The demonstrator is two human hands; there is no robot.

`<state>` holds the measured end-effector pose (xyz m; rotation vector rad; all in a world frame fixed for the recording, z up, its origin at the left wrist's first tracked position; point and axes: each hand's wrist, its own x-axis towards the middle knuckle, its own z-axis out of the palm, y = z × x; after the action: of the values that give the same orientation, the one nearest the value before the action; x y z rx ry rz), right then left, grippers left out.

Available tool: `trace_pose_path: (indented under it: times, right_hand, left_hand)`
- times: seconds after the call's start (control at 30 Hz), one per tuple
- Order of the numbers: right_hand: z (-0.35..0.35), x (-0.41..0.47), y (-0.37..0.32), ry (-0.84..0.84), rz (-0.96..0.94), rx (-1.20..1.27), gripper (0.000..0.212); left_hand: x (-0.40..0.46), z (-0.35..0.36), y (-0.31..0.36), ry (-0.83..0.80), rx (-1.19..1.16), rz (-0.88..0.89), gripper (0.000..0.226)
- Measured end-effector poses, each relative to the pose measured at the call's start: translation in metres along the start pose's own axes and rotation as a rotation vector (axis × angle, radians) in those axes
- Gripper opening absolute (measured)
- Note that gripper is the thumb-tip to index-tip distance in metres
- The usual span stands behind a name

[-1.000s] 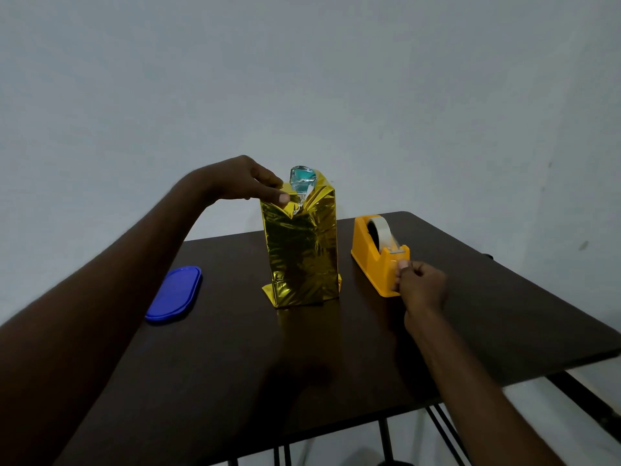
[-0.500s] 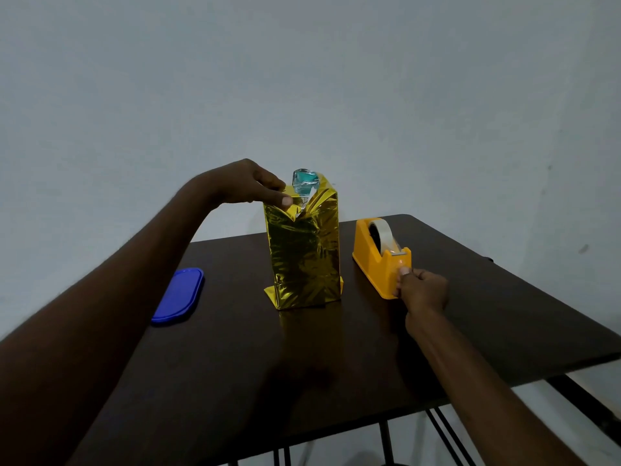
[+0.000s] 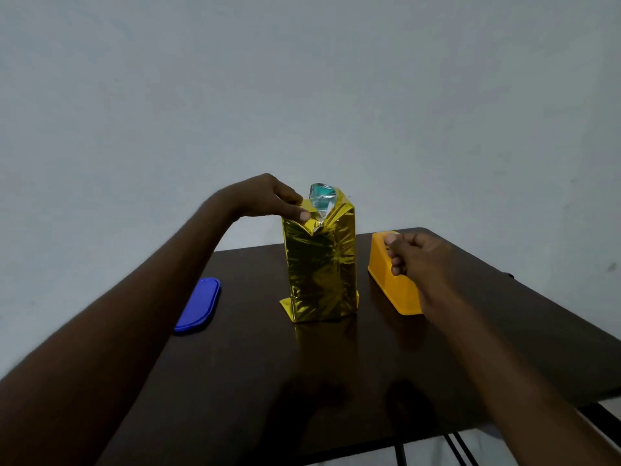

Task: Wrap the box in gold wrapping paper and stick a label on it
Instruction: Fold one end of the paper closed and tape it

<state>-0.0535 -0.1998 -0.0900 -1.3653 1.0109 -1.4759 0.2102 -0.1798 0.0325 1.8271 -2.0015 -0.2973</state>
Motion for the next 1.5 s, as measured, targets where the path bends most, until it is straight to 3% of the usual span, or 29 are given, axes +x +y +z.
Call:
trace_pose_path:
  times: [0.13, 0.3, 0.5, 0.83, 1.07, 1.2, 1.3, 1.37, 1.43, 1.5]
  right_hand:
    - [0.007, 0.021, -0.047, -0.089, -0.199, -0.101, 0.015]
    - [0.042, 0.057, -0.105, -0.392, -0.382, -0.465, 0.018]
    - [0.088, 0.089, -0.125, -0.730, -0.402, -0.800, 0.021]
    - [0.119, 0.107, -0.132, -0.880, -0.335, -1.020, 0.024]
    - [0.128, 0.105, -0.121, -0.778, -0.435, -1.268, 0.032]
    - [0.115, 0.100, -0.118, -0.516, -0.607, -1.322, 0.046]
    - [0.103, 0.094, -0.112, -0.233, -0.716, -1.139, 0.041]
    - [0.098, 0.097, -0.106, -0.186, -0.551, -1.017, 0.055]
    - [0.096, 0.096, -0.102, -0.415, -0.170, -0.895, 0.075]
    - [0.097, 0.087, -0.098, -0.647, 0.142, -0.858, 0.066]
  left_hand:
    - [-0.004, 0.001, 0.005, 0.000, 0.020, 0.008, 0.052]
    - [-0.006, 0.001, 0.003, 0.006, 0.036, 0.011, 0.051]
    - [-0.004, -0.001, 0.000, 0.011, 0.059, 0.009, 0.053]
    - [-0.001, -0.002, -0.006, 0.012, 0.081, 0.028, 0.055]
    - [-0.002, -0.002, -0.004, 0.015, 0.056, 0.024, 0.046]
    - [-0.004, -0.002, -0.001, 0.013, 0.054, 0.031, 0.046]
    - [-0.006, -0.003, -0.003, 0.016, 0.022, 0.032, 0.045]
    - [-0.006, -0.003, -0.003, 0.015, 0.015, 0.037, 0.044]
    - [-0.006, -0.002, -0.003, 0.017, 0.020, 0.041, 0.042]
    - [-0.005, -0.001, -0.004, 0.023, 0.015, 0.037, 0.041]
